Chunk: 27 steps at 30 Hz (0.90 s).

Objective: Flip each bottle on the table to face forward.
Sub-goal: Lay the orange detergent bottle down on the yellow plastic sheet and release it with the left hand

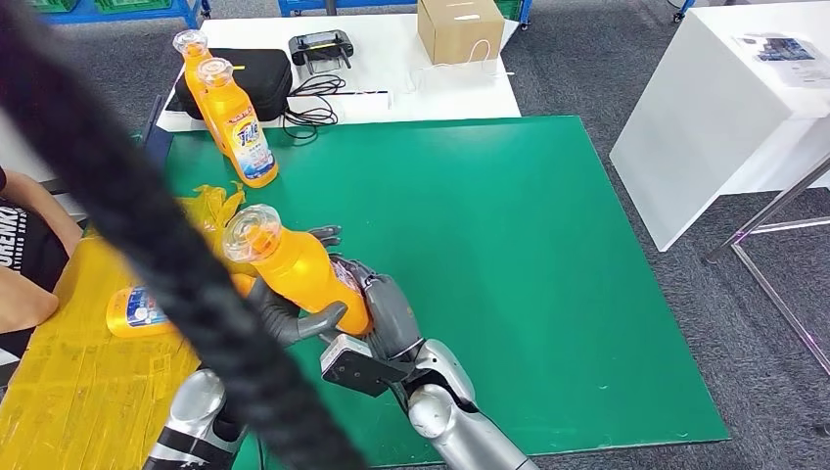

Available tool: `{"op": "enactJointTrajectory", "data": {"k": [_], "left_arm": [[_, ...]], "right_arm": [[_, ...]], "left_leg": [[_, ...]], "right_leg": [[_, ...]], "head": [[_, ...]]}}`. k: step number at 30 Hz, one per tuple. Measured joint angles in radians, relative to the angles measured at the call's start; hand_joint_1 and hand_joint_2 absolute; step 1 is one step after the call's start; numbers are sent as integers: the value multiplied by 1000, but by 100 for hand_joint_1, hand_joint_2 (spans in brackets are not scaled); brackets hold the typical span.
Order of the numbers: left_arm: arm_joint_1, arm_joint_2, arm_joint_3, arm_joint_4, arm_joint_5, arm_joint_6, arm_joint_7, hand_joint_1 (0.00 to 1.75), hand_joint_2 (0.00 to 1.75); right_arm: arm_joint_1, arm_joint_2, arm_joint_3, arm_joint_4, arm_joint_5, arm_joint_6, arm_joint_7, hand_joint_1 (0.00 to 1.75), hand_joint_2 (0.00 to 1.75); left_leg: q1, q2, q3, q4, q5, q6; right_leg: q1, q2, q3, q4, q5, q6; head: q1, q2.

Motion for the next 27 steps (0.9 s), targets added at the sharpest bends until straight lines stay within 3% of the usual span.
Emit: {"op": "enactJointTrajectory", "data": {"k": [19, 20, 24, 25, 27], "left_arm": [[0, 0, 1, 1, 0, 2, -3, 175, 175], [0, 0, 1, 1, 0, 3, -3, 175, 175], [0, 0, 0, 6, -1, 9, -5, 175, 175], [0, 0, -1, 7, -6, 15, -6, 175, 175], [0, 0, -8, 8, -33, 40, -12, 175, 175]], "right_arm": [[-7, 4, 8, 19, -2, -5, 0, 175, 175], [-7, 4, 8, 19, -2, -5, 0, 169, 175], [-5, 4, 10, 20, -7, -11, 0, 9, 175], [-3, 4, 11, 20, -14, -12, -1, 0, 175], [4, 3, 12, 19, -49, 2, -8, 0, 175]], "left_leg": [[0, 0, 0, 0, 0, 0], [0, 0, 0, 0, 0, 0], [0, 0, 0, 0, 0, 0], [0, 0, 0, 0, 0, 0], [0, 0, 0, 0, 0, 0]], "right_leg": [[0, 0, 0, 0, 0, 0], [0, 0, 0, 0, 0, 0], [0, 0, 0, 0, 0, 0], [0, 0, 0, 0, 0, 0], [0, 0, 0, 0, 0, 0]], "head": [[0, 0], [0, 0], [0, 0], [0, 0], [0, 0]]}}
